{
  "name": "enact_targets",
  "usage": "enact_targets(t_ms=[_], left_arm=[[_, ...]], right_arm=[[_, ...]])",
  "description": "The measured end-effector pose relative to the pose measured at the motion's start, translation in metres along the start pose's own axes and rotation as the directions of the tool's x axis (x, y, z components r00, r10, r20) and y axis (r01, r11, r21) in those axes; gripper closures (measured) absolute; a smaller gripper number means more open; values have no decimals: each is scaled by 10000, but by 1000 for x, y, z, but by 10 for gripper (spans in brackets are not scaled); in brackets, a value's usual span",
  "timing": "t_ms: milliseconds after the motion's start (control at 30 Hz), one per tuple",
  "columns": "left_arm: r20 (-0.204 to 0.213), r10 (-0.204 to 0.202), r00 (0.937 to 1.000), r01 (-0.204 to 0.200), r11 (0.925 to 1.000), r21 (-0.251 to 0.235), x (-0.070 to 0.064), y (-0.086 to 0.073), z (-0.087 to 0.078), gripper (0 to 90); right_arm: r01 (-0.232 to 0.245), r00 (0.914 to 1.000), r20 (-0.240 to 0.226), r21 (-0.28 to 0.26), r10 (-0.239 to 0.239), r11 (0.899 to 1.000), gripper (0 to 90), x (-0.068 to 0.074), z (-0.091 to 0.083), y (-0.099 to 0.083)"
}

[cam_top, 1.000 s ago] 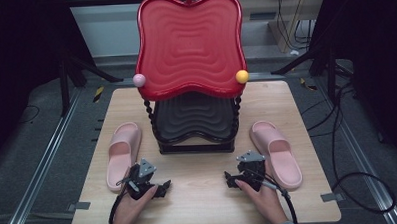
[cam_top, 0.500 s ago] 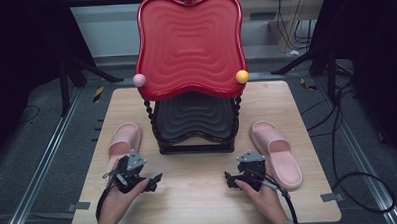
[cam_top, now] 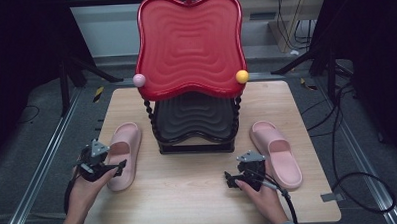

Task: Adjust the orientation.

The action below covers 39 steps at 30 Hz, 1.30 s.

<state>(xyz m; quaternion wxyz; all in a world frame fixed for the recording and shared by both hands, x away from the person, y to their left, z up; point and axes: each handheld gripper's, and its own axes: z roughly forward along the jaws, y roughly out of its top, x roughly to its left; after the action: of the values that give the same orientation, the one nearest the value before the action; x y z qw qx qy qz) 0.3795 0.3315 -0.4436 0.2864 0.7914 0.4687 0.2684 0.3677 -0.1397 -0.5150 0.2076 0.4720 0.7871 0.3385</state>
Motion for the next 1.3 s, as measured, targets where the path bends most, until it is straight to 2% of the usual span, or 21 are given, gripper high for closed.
enact_targets(t_ms=[133,200,267,333,367,433,500,600,633,733,833,867,967,1133,1167,1200,1233,1300], left_arm=[[-281,-256,9993,257,9997,12,10,-6,1,216],[-345,-311,9989,312,9995,14,14,-8,2,300],[-443,-302,9986,302,9995,5,17,-8,4,319],[-566,-390,9976,389,9992,-32,22,-8,6,381],[-494,-684,9964,682,9977,-65,26,-8,10,438],[-389,-834,9958,834,9965,-10,29,-8,14,492],[-408,-846,9956,848,9964,28,30,-7,17,517],[-553,-955,9939,963,9953,118,31,-4,25,610],[-553,-955,9939,963,9953,118,31,-4,25,626],[-444,-1357,9898,1367,9904,198,35,-2,30,672],[-456,-1407,9890,1421,9895,281,36,-2,34,698],[-497,-1430,9885,1446,9890,312,36,-2,35,740],[-483,-1615,9857,1624,9866,166,38,-2,34,770],[-500,-1459,9880,1469,9890,159,37,-3,29,793],[-467,-1380,9893,1388,9902,144,36,-4,27,793],[-365,-1124,9930,1129,9935,140,33,-6,20,800],[-365,-1124,9930,1129,9935,140,33,-6,20,806],[-128,-847,9963,847,9964,59,28,-11,11,815]], right_arm=[[5,10000,-6,-2,-5,10000,22,0,0,0],[11,10000,-12,-1,-11,10000,22,0,0,0],[11,10000,-12,-2,-11,10000,22,0,0,0],[13,10000,-12,-3,-13,10000,22,0,0,0],[10,10000,-11,-1,-10,10000,22,0,0,0],[10,10000,-12,-1,-10,10000,22,0,0,0],[12,10000,-12,-1,-12,10000,22,0,0,0],[11,10000,-13,0,-11,10000,22,0,0,0],[11,10000,-13,0,-11,10000,22,0,0,0],[11,10000,-13,0,-11,10000,22,0,0,0],[12,10000,-12,-1,-12,10000,22,0,0,0],[13,10000,-12,-3,-13,10000,22,0,0,0],[11,10000,-12,-1,-11,10000,22,0,0,0],[14,10000,-13,-2,-14,10000,22,0,0,0],[14,10000,-13,-2,-14,10000,22,0,0,0],[12,10000,-13,-1,-12,10000,22,0,0,0],[12,10000,-13,-1,-12,10000,22,0,0,0],[20,10000,-18,-3,-20,10000,22,0,0,0]])
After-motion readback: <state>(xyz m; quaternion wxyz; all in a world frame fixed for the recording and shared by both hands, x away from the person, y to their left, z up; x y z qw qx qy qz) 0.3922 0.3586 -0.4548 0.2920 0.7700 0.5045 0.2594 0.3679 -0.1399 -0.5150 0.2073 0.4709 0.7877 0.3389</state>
